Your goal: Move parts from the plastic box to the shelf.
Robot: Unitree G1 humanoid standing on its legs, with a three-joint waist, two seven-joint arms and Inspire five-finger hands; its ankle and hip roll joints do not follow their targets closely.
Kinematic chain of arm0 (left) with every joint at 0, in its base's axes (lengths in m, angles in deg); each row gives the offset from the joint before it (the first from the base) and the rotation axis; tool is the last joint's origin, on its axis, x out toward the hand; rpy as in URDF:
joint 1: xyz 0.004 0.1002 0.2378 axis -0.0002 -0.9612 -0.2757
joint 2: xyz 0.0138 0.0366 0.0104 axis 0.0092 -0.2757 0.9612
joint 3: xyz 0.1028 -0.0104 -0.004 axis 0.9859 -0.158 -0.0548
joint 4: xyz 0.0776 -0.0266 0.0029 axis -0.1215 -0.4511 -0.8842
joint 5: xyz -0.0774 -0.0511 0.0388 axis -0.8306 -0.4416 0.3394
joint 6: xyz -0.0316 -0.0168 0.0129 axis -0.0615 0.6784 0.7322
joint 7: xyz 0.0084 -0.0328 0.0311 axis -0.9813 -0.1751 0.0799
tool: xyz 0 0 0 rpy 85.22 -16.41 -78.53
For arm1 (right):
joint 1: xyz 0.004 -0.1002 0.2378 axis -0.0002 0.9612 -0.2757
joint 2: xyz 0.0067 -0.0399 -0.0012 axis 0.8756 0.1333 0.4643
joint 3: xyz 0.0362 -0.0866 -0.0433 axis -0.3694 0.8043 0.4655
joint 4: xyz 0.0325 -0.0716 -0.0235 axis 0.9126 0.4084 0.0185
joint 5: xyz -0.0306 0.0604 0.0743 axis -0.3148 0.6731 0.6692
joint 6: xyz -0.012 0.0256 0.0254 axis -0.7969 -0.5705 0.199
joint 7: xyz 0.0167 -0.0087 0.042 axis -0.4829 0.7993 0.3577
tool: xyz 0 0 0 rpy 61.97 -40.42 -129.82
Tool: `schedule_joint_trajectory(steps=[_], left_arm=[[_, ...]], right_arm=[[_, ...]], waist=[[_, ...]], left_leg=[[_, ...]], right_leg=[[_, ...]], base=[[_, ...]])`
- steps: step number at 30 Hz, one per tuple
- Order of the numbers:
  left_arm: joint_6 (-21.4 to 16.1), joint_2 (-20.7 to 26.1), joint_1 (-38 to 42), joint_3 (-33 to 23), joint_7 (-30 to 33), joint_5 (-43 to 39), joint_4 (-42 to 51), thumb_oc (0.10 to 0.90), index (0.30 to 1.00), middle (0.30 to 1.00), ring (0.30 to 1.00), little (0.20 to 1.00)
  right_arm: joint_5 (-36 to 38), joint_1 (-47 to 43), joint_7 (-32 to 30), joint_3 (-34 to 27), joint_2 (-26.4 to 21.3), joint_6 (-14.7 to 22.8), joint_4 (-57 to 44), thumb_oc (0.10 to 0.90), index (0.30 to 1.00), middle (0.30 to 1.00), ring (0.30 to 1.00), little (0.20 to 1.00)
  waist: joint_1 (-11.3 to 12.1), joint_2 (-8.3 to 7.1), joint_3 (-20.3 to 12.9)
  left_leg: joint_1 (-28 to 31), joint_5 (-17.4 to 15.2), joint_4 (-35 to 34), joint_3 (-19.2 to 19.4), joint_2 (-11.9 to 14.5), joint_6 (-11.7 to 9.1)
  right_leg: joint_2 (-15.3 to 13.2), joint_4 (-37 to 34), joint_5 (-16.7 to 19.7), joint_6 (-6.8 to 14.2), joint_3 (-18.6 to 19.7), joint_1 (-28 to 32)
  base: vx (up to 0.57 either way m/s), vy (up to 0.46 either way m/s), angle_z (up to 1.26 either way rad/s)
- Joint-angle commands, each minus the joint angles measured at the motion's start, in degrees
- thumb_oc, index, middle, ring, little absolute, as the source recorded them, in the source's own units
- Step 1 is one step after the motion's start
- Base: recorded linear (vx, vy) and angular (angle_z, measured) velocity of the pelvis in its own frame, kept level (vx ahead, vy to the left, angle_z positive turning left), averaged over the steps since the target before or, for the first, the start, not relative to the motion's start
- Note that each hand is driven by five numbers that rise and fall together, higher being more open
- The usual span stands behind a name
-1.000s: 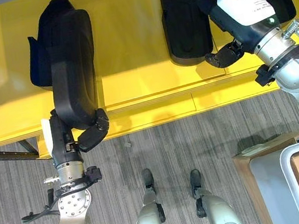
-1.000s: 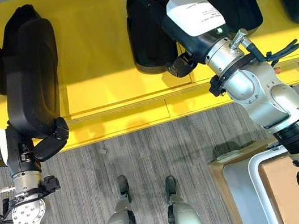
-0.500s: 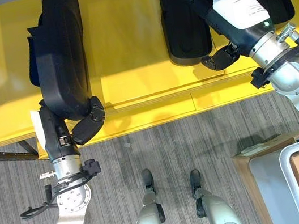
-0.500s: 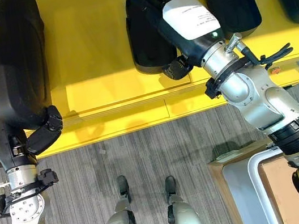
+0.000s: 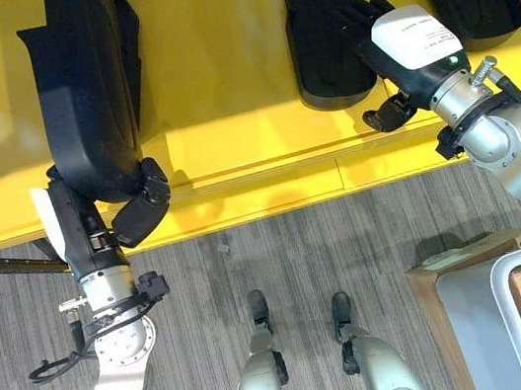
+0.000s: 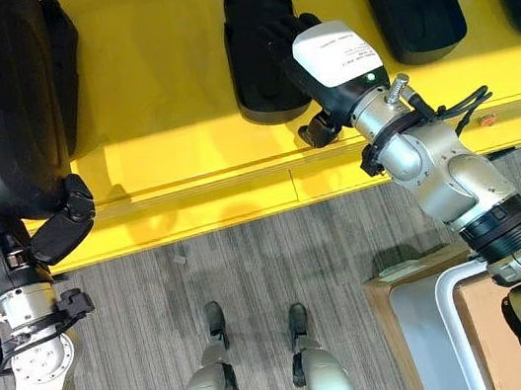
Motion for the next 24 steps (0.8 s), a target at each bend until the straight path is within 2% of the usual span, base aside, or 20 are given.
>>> schedule_joint_trajectory(steps=[1, 10, 24], left_arm=[[-8.3, 2.6, 3.8, -4.7, 3.7, 3.2, 5.5, 0.4, 0.3, 0.3, 0.3, 0.3], [-8.0, 2.9, 5.0, -3.9, 5.0, 4.8, 4.4, 0.4, 0.3, 0.3, 0.3, 0.3], [-8.0, 2.8, 4.5, -3.7, 5.1, 5.3, 4.4, 0.4, 0.3, 0.3, 0.3, 0.3]], right_arm=[[-1.8, -10.6, -6.0, 1.4, -0.1, 0.6, 1.0, 0.9, 1.0, 1.0, 1.0, 1.0], [-3.8, -17.0, -8.7, 4.1, 0.2, -0.6, 5.5, 0.9, 1.0, 1.0, 1.0, 1.0], [-4.9, -19.6, -10.2, 4.4, 0.0, -1.1, 5.9, 0.9, 1.0, 1.0, 1.0, 1.0]], waist=[[-0.5, -1.73, -3.6], [-0.2, -1.46, -3.1], [0.0, -1.2, -2.8]], left_leg=[[7.2, -8.1, -0.4, 4.0, -2.2, -1.9], [5.6, -7.8, -0.4, 3.7, -2.3, -1.7], [4.9, -7.8, -0.4, 3.5, -2.4, -1.8]], right_leg=[[3.0, -5.5, 4.4, -0.3, 2.0, -0.7], [3.2, -3.9, 4.3, -0.4, 2.1, -3.1], [3.0, -3.2, 4.0, -0.5, 1.6, -4.1]], base=[[0.0, 0.0, 0.0], [0.0, 0.0, 0.0], [0.0, 0.0, 0.01]])
